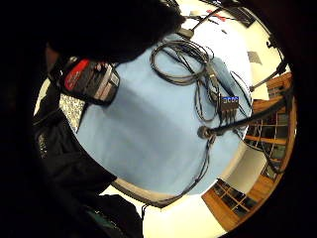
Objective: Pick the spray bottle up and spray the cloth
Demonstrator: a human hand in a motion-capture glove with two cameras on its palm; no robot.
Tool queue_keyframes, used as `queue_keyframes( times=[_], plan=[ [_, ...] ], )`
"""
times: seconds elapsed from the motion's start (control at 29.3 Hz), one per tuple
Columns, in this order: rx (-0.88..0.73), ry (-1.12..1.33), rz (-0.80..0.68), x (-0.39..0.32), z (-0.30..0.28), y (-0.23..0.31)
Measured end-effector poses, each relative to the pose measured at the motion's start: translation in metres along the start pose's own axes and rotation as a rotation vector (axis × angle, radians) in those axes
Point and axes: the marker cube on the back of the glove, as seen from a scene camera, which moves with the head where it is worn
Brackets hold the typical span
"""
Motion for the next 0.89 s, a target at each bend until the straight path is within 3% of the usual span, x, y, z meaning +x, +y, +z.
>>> queue_keyframes(
  times=[0.2,0.44,0.68,0.89],
  plan=[
    [0.159,-0.255,-0.070,-0.010,0.010,-0.058],
    [0.157,-0.456,-0.100,-0.016,0.022,-0.064],
    [0.162,-0.835,-0.049,-0.024,0.047,-0.064],
    [0.249,-0.899,0.024,-0.023,0.063,-0.074]
  ],
)
